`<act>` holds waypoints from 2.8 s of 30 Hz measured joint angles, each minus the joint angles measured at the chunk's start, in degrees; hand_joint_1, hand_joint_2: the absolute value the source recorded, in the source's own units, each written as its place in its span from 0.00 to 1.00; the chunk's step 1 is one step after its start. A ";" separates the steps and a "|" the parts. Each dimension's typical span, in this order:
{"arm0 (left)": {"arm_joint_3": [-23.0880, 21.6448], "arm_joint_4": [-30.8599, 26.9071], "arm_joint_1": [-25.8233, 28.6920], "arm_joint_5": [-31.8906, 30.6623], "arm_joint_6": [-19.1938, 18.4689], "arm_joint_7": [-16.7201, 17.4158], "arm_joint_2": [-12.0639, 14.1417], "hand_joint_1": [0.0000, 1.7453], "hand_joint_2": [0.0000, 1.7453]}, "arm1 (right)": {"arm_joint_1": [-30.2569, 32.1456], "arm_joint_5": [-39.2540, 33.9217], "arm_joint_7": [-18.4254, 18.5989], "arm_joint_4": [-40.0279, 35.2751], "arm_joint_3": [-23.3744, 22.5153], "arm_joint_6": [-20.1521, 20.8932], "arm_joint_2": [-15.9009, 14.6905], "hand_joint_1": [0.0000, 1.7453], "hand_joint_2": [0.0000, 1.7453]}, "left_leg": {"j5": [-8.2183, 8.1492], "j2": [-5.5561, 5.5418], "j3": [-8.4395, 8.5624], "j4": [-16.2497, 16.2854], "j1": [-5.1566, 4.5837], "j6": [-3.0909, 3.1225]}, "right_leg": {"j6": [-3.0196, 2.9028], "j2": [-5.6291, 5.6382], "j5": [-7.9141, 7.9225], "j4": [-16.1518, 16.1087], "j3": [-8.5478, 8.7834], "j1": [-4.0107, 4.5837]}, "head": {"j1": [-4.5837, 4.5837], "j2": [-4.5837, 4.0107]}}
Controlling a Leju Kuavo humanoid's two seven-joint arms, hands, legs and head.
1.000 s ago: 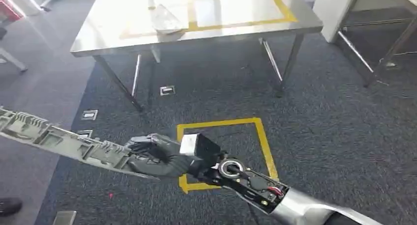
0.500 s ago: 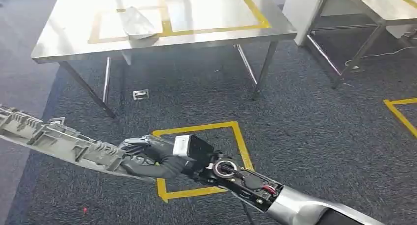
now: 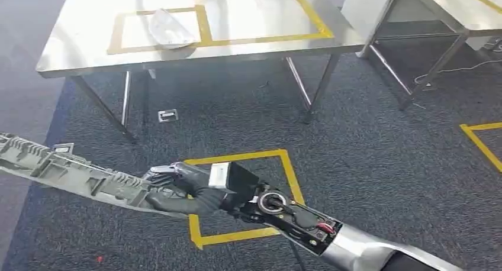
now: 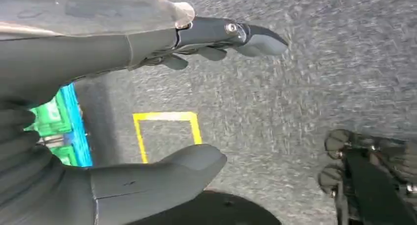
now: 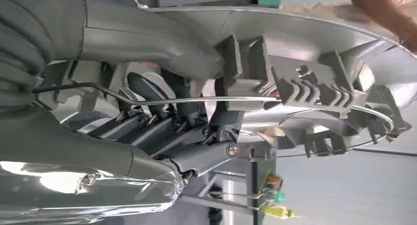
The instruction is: Take the parts from the cabinet and place them on the table.
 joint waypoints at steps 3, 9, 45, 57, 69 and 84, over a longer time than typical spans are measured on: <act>0.00 0.00 0.03 -0.09 0.26 -0.11 0.26 0.00 1.00 | -0.02 0.00 0.09 -0.24 0.02 -0.13 0.07 1.00 1.00 | -2.81 -0.13 -2.08 4.35 0.17 -1.69 | 0.04 0.24 0.34 -3.57 2.51 -1.85 | 0.17 0.00; 0.00 0.00 0.19 -0.37 0.26 -0.24 0.48 0.00 1.00 | 0.45 0.00 0.07 -0.24 0.17 -0.11 0.04 1.00 1.00 | 0.22 0.10 -6.98 9.51 4.38 -6.43 | 2.86 0.47 -1.61 -2.60 3.56 -4.97 | 0.13 0.00; 0.02 0.07 0.28 -0.17 0.37 0.57 0.33 0.00 1.00 | 0.38 0.59 -1.03 1.68 0.37 0.94 0.42 1.00 1.00 | 1.62 -1.59 -2.38 1.38 4.50 -4.74 | 6.41 0.95 -4.36 -2.16 5.76 -4.81 | 1.16 0.00; 0.02 0.07 0.25 -0.85 0.37 0.31 0.31 0.00 1.00 | 0.38 0.57 -1.42 1.68 0.17 0.61 0.42 1.00 1.00 | 1.62 -1.58 -2.25 1.34 4.51 -4.75 | 6.33 0.95 -4.41 -2.08 5.78 -4.80 | 1.16 0.00; 0.02 0.07 0.22 -1.70 -0.31 -0.07 0.31 0.00 1.00 | 0.39 0.76 -0.50 1.51 0.07 -0.42 0.42 1.00 1.00 | 1.44 -1.57 -2.17 1.61 4.34 -4.61 | 6.38 0.96 -4.39 -2.18 5.92 -4.94 | 1.16 0.00; 0.02 0.07 0.17 -0.96 -0.46 -0.09 0.55 0.00 1.00 | 0.09 0.55 -0.35 1.09 0.13 0.09 0.42 1.00 1.00 | -1.57 -1.16 1.50 0.80 3.21 -2.12 | 5.81 0.37 -8.54 16.78 -6.09 -4.06 | 1.62 0.00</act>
